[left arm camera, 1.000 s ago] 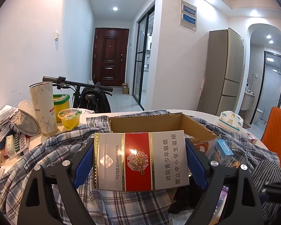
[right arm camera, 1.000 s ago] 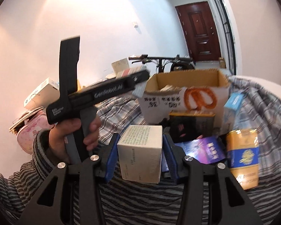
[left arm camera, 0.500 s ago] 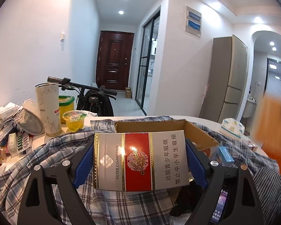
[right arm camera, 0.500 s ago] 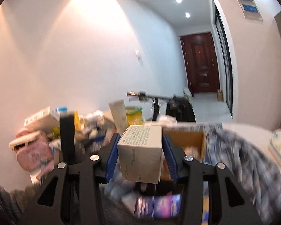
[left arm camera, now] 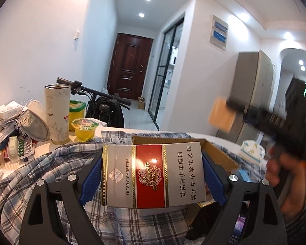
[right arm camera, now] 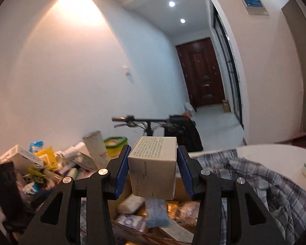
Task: Organize objects
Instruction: 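Lower the cigarette pack into the box and open the left gripper while the right carries the cream box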
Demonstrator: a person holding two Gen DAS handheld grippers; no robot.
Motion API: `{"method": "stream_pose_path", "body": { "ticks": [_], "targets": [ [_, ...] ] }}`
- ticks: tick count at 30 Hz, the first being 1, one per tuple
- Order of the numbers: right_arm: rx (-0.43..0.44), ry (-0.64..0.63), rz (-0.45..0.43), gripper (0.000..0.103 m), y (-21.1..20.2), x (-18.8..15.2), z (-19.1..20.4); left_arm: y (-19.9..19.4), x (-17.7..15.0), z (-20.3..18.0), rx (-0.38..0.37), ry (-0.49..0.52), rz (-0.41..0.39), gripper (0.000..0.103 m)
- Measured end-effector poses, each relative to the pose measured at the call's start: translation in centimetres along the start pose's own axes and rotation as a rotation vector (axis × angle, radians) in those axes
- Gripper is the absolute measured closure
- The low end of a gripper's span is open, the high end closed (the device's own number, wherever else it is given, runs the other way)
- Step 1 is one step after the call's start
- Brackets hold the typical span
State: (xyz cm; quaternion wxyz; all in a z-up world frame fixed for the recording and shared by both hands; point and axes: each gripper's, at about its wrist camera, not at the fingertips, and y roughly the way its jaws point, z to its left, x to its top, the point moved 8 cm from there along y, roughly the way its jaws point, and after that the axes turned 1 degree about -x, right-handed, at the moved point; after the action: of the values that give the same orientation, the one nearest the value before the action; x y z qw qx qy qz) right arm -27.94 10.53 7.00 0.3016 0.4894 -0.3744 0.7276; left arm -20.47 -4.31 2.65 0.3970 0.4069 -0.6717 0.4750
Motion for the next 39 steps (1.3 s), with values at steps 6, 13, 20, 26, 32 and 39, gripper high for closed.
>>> {"method": "stream_pose_path", "body": {
  "ticks": [6,13,20,26,32,39],
  "targets": [
    [-0.007,0.009,-0.020,0.058,-0.5,-0.3,-1.8,0.2,0.4,1.7,0.013,-0.072,0.010,0.013],
    [0.005,0.020,-0.003,0.058,-0.3,-0.5,-2.9,1.9,2.1,0.9,0.029,-0.080,0.059,0.013],
    [0.037,0.011,0.003,0.058,-0.2,-0.9,-2.1,7.7,1.7,-2.7,0.119,-0.004,0.205,0.013],
    [0.053,0.072,0.038,0.058,0.4,-1.5,-2.6,10.1,-0.7,-3.9,0.148,0.079,0.261,0.013],
    [0.055,0.044,0.034,0.058,0.5,-1.7,-1.9,10.7,-1.7,-3.4,0.117,0.051,0.294,0.013],
    [0.047,0.037,0.039,0.058,0.7,-1.9,-1.8,10.4,-2.4,-4.2,0.126,0.092,0.293,0.013]
  ]
}}
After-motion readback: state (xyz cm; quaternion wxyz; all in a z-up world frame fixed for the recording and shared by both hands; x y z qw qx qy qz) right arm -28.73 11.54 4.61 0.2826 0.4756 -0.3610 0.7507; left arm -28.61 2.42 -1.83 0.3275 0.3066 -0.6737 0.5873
